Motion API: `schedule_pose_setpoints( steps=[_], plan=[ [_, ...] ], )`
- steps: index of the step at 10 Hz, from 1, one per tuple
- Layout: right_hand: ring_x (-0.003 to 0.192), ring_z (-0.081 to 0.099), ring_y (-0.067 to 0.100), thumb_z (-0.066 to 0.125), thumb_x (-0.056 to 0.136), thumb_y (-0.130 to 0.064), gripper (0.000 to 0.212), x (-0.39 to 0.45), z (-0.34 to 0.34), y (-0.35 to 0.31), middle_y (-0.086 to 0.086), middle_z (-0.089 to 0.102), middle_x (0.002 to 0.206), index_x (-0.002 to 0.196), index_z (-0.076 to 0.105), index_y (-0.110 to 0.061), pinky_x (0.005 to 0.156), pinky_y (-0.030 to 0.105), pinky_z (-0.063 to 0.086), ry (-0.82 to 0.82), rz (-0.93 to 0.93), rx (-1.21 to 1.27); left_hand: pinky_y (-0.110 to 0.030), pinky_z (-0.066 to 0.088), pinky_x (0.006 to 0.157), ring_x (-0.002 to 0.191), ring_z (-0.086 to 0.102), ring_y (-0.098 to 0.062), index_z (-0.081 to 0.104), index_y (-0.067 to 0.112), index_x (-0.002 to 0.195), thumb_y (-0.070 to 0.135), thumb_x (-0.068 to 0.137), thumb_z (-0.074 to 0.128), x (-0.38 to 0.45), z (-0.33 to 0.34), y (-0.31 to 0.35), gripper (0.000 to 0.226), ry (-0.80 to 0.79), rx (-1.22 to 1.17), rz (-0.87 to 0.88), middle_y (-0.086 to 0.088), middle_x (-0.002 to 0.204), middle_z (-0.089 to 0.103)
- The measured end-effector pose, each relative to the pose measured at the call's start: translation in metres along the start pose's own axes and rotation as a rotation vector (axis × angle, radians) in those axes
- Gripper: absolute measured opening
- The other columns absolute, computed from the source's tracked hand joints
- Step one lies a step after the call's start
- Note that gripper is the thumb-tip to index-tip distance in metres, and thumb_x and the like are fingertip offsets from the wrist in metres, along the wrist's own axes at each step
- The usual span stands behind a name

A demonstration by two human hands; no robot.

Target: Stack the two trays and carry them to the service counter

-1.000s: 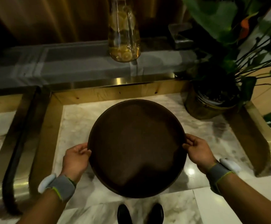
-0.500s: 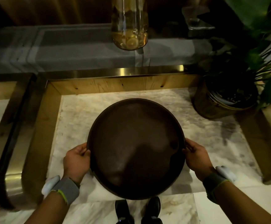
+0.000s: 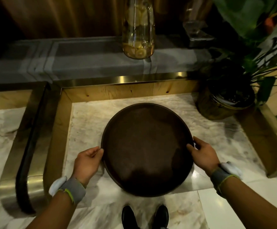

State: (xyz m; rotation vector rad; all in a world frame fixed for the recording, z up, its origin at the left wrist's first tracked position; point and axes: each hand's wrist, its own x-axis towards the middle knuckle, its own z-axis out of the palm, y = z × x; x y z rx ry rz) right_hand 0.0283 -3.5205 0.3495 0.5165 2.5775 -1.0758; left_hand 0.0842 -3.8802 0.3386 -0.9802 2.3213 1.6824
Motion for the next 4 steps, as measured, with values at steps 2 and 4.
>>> schedule_pose_setpoints(
  steps=[2,4],
  plan=[
    [0.095,0.067,0.010,0.047,0.071,-0.081,0.067,-0.045,-0.026,-0.039,-0.010,0.076,0.096,0.094,0.077,-0.026,0.087,0.038,0.051,0.025,-0.182,0.295,-0.037,0.044,0.099,0.109,0.062,-0.017,0.067,0.019,0.107,0.041,0.093,0.048,-0.036,-0.038,0.051,0.032,-0.149,-0.128,0.152,-0.004,0.111,0.069],
    [0.072,0.067,0.027,0.047,0.049,-0.095,0.102,-0.108,-0.097,-0.082,0.021,0.074,0.078,0.076,0.074,-0.001,0.072,0.037,0.054,-0.090,-0.391,0.584,-0.037,0.050,0.083,0.091,0.071,-0.026,0.069,0.002,0.099,0.080,0.068,0.039,-0.116,-0.077,0.116,0.089,-0.289,-0.318,0.306,-0.018,0.093,0.075]
  ],
)
